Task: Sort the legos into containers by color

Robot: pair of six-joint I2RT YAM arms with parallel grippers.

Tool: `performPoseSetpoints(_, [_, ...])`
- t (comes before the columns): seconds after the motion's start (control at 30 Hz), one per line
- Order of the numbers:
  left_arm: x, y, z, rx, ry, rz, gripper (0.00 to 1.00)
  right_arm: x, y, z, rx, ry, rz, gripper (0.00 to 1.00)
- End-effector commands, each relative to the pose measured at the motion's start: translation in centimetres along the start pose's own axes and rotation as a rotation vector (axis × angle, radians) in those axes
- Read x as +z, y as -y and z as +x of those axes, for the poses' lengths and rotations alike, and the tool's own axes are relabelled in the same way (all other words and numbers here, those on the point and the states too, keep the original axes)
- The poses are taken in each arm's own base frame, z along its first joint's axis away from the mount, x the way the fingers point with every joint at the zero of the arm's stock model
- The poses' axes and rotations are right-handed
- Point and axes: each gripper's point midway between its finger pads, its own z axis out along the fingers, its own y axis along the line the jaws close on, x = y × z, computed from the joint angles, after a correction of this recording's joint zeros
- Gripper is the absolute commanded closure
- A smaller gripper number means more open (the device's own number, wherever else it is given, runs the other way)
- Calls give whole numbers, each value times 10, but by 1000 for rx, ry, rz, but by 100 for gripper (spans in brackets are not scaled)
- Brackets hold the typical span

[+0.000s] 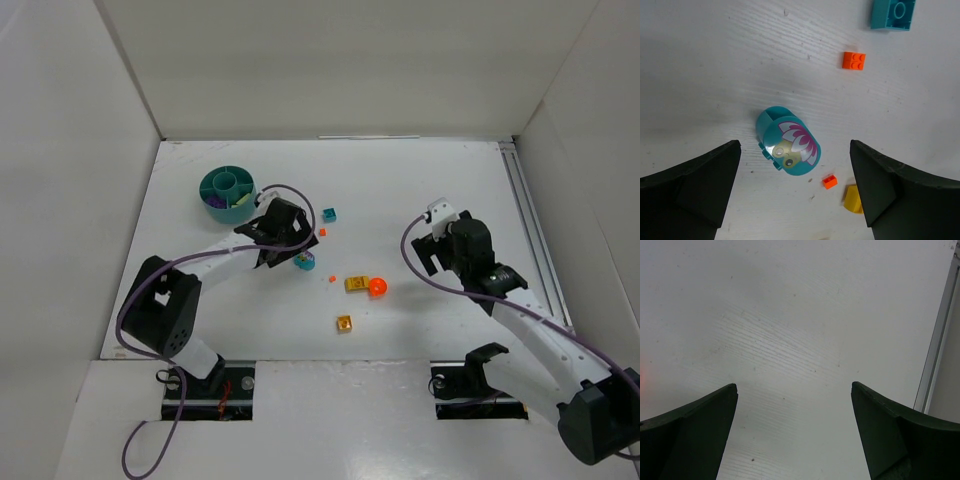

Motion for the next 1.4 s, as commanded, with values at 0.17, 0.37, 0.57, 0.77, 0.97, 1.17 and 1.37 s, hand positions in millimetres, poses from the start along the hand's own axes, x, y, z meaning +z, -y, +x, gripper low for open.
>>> performPoseSetpoints(0.17, [12, 2, 15, -25, -44, -13, 17, -5, 2, -5, 22, 36, 16, 0])
performPoseSetpoints(0.37, [18, -4, 24, -22, -64, -48, 21, -6, 3, -2, 23, 33, 24, 0])
performPoseSetpoints(0.57, [28, -9, 25, -45, -64, -98, 33, -7, 3, 0, 23, 33, 24, 0])
performPoseSetpoints(0.77, [29, -14, 24, -40, -61, -125, 49, -10, 4, -4, 36, 52, 30, 0])
performPoseSetpoints(0.97, [16, -13, 0, -37, 24, -164, 63, -9, 4, -2, 36, 52, 30, 0])
performPoseSetpoints(1.17, [-30, -8, -81, -59, 322, -273, 67, -12, 6, -5, 31, 69, 36, 0])
performPoseSetpoints(1.37, [-86, -32, -170, -153, 661, -464, 66, -17, 12, -11, 41, 97, 64, 0])
